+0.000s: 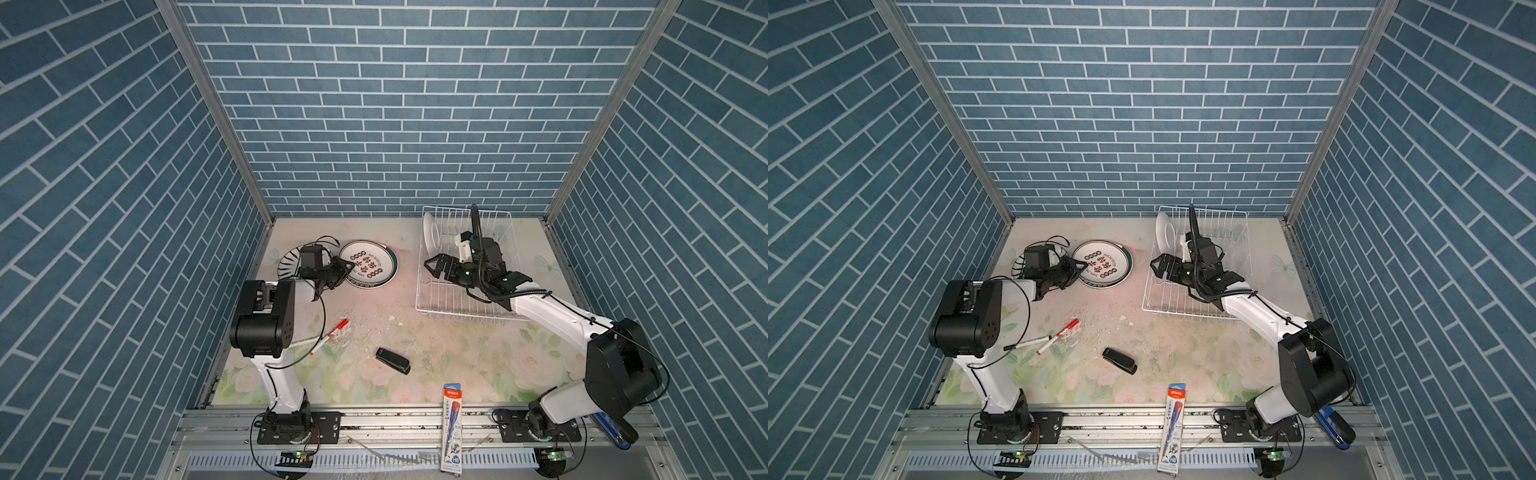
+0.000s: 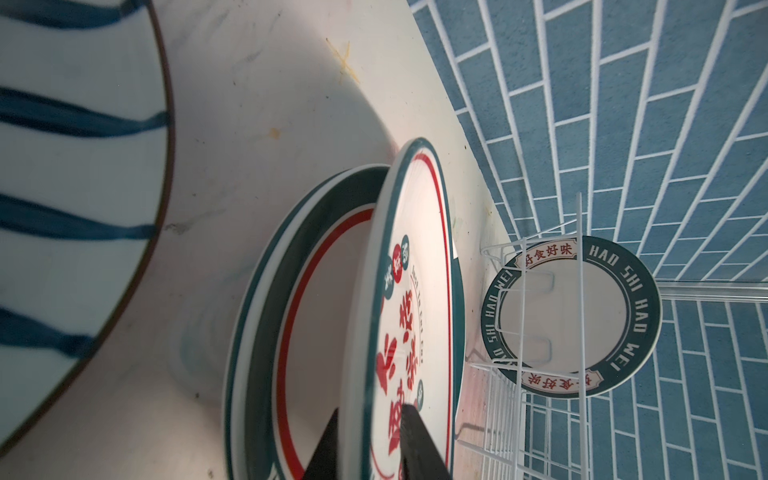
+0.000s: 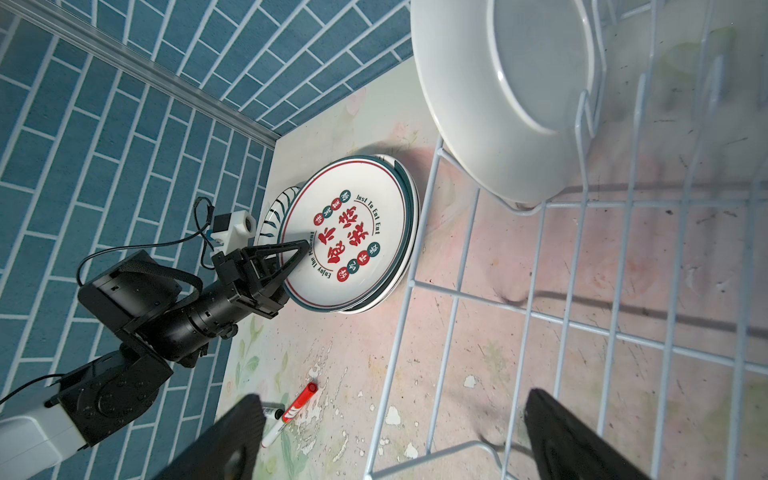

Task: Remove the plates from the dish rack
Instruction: 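Lower the printed plate onto the green-rimmed plate with the left gripper, then open the left gripper to release the plate on the stack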

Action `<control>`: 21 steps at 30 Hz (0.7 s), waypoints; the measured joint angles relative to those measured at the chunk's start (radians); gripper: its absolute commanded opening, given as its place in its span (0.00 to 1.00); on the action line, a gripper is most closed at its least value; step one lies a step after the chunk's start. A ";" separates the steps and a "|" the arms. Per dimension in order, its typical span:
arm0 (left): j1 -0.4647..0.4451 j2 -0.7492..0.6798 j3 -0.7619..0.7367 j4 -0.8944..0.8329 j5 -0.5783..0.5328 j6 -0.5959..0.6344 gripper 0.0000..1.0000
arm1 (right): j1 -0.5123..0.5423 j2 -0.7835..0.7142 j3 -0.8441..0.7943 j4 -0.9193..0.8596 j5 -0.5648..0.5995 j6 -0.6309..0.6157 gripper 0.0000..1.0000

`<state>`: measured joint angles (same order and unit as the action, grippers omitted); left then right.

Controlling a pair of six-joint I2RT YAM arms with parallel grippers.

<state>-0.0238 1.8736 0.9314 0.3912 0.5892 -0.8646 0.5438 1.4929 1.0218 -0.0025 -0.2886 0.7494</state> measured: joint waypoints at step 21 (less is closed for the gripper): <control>0.000 -0.090 0.021 -0.148 -0.025 0.077 0.56 | 0.000 -0.031 0.000 -0.031 0.013 -0.018 0.99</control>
<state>-0.0235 1.7836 0.9524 0.2436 0.5644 -0.7879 0.5438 1.4620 1.0218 -0.0330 -0.2756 0.7315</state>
